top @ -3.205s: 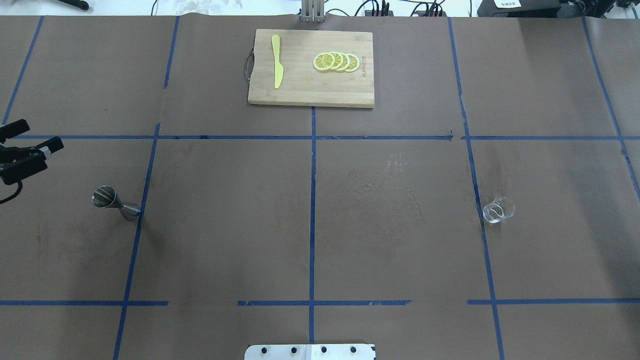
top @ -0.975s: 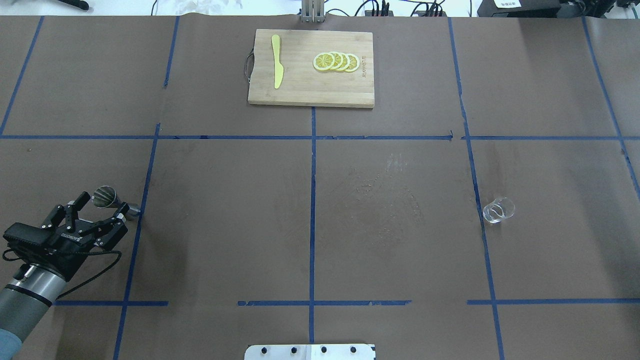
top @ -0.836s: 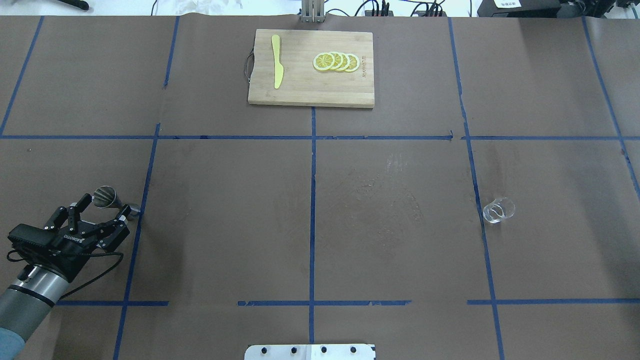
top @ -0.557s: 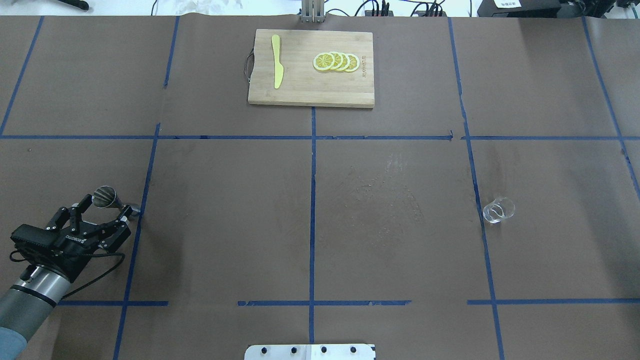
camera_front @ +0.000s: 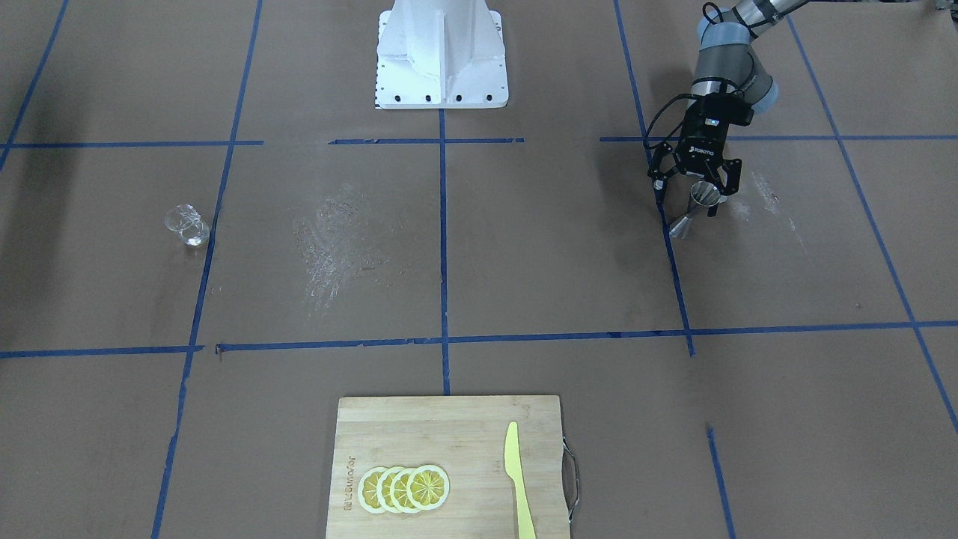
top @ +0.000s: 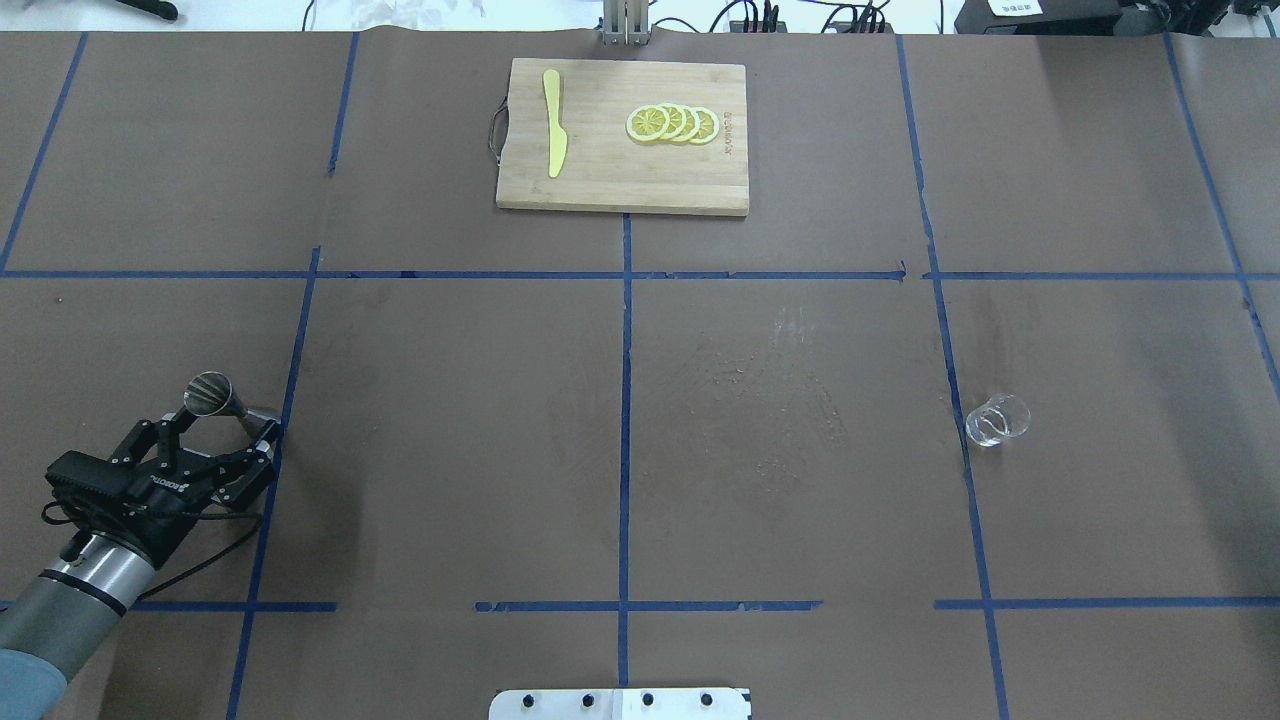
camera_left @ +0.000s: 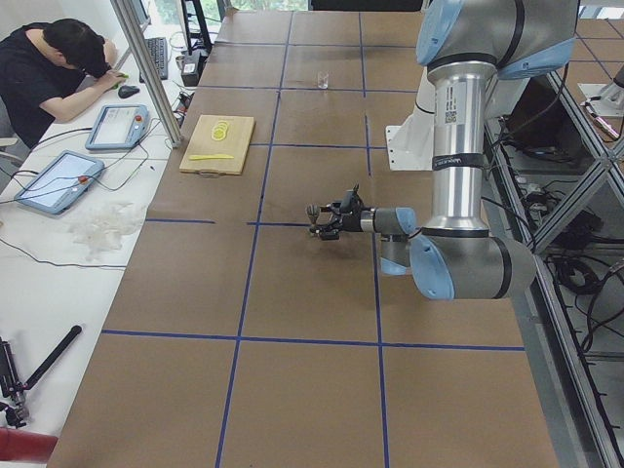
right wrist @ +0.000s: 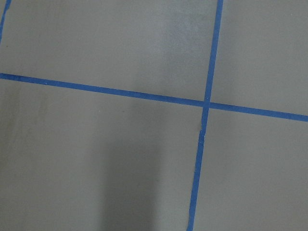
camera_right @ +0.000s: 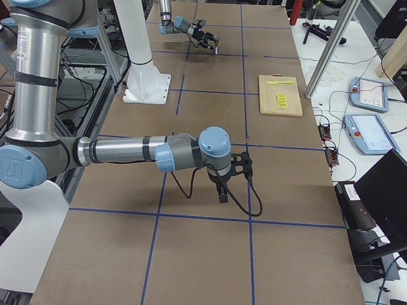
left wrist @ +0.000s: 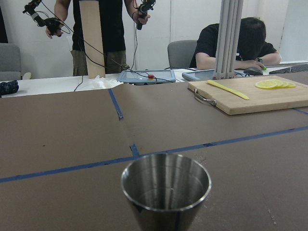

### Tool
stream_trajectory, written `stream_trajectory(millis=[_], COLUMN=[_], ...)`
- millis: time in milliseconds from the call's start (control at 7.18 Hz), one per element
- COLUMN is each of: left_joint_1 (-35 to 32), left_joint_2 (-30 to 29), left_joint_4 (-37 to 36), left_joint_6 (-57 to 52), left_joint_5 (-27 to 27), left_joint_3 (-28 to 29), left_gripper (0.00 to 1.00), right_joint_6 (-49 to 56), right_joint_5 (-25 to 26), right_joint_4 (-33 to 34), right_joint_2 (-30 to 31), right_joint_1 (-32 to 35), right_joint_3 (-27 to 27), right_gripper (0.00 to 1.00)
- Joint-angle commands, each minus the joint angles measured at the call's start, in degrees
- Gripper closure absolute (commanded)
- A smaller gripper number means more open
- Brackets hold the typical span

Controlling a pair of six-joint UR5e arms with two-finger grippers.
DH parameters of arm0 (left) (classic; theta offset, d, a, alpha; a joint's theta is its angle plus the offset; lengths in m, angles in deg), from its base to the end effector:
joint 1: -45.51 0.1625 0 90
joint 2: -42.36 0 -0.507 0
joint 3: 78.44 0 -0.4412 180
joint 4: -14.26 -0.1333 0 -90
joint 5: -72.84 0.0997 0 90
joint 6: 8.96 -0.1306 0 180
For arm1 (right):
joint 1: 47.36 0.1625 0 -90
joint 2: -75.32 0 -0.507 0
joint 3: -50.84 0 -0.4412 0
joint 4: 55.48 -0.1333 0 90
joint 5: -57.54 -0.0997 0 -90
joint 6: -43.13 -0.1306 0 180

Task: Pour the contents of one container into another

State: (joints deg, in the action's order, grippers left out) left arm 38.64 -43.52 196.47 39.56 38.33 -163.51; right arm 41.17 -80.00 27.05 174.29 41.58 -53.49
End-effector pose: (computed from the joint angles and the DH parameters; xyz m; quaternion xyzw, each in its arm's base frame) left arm 0.4523 -0.2972 0.6474 0.5582 0.3932 -0.0981 0.7240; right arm 0.0281 -0.4776 0.6859 0.0917 -0.4031 -0.0379 0.9098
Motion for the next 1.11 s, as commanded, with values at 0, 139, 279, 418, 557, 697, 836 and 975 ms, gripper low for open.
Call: stream_trajectory(millis=[0, 139, 279, 418, 557, 697, 836, 975], left_joint_1=[0.02, -0.07, -0.16, -0.16, -0.16, -0.25, -0.25, -0.42], left_joint_2=[-0.79, -0.79, -0.70, -0.26, -0.08, 0.09, 0.18, 0.35], left_joint_4=[0.07, 0.24, 1.11, 2.34, 2.53, 2.62, 2.62, 2.62], left_joint_6=[0.08, 0.26, 0.52, 0.53, 0.53, 0.61, 0.70, 0.61], left_joint_5=[-1.44, -1.44, -1.44, -1.35, -1.35, -1.35, -1.26, -1.18], left_joint_3=[0.87, 0.87, 0.87, 0.96, 0.96, 0.96, 0.96, 0.96], left_gripper=[0.04, 0.04, 0.04, 0.04, 0.04, 0.04, 0.04, 0.04], right_joint_6=[-0.06, -0.06, -0.06, -0.06, -0.06, -0.06, -0.06, -0.06], right_joint_5=[0.00, 0.00, 0.00, 0.00, 0.00, 0.00, 0.00, 0.00], right_joint_4=[0.00, 0.00, 0.00, 0.00, 0.00, 0.00, 0.00, 0.00], right_joint_2=[0.00, 0.00, 0.00, 0.00, 0.00, 0.00, 0.00, 0.00], right_joint_1=[0.00, 0.00, 0.00, 0.00, 0.00, 0.00, 0.00, 0.00], right_joint_3=[-0.08, -0.17, -0.26, -0.34, -0.35, -0.35, -0.35, -0.35], right_gripper=[0.00, 0.00, 0.00, 0.00, 0.00, 0.00, 0.00, 0.00])
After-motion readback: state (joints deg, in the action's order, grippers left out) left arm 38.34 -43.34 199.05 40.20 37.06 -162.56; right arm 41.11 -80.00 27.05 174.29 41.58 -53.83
